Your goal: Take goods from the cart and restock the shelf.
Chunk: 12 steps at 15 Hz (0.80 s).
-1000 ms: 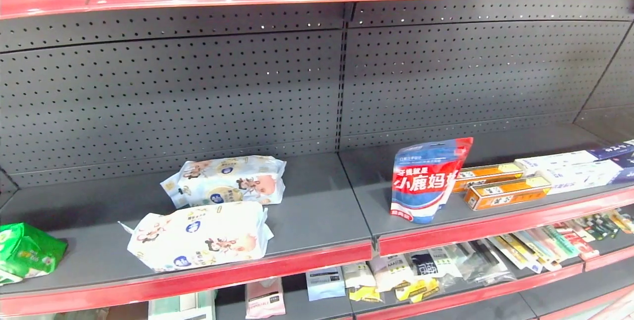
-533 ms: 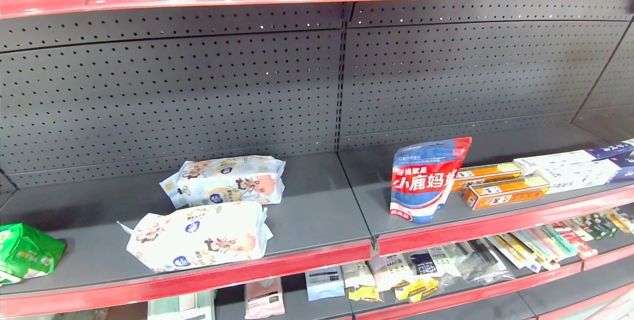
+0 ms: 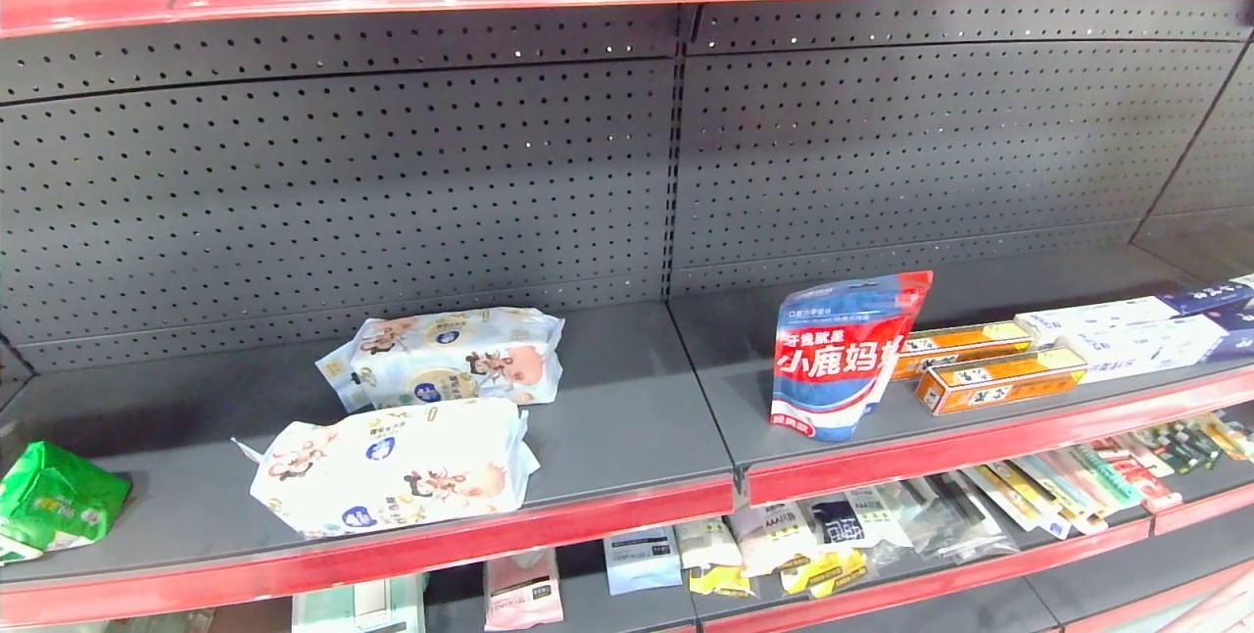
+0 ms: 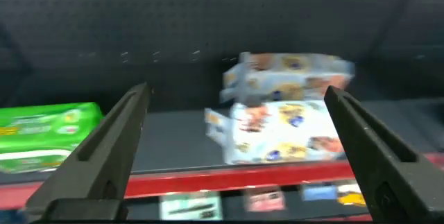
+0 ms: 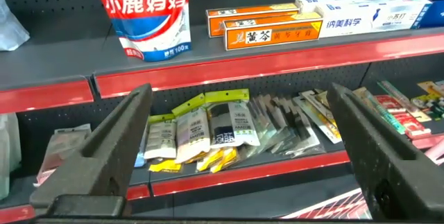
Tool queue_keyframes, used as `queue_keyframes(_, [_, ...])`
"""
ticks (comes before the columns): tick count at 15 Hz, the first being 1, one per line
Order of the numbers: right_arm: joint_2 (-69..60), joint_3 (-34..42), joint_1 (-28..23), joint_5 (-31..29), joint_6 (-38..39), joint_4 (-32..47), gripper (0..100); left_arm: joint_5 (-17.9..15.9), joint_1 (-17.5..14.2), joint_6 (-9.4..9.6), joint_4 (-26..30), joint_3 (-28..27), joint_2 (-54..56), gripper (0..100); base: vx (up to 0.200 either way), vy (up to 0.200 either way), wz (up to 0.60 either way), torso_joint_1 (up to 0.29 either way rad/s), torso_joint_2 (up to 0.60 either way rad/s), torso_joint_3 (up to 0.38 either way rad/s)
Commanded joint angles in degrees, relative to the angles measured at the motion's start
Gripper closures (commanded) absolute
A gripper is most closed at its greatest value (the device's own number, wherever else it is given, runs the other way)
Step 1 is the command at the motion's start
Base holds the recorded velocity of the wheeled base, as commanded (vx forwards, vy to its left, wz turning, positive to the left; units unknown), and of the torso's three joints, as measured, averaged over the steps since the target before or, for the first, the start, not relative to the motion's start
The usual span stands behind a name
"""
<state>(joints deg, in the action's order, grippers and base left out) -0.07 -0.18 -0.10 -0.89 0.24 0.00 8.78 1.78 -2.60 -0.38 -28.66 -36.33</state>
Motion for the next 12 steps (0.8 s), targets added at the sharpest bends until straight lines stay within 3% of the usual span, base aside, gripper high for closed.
queue_keyframes(1, [0.07,0.01,0.01,0.01,0.02,0.0,0,1.77,-4.86,2.25,0.2,-3.42,-13.68,0,0.0,0.0,0.0,0.0,0.0,0.0])
queue_keyframes(8, [0.07,0.01,0.01,0.01,0.02,0.0,0,1.15,-5.21,2.07,-0.15,-1.84,-22.21,0,0.0,0.0,0.0,0.0,0.0,0.0])
queue_keyframes(11, [0.07,0.01,0.01,0.01,0.02,0.0,0,0.71,-11.45,2.68,-0.24,-1.93,-28.27,0,0.0,0.0,0.0,0.0,0.0,0.0])
queue_keyframes(12, [0.07,0.01,0.01,0.01,0.02,0.0,0,0.45,-12.24,2.68,-0.24,-1.84,-29.24,0,0.0,0.0,0.0,0.0,0.0,0.0])
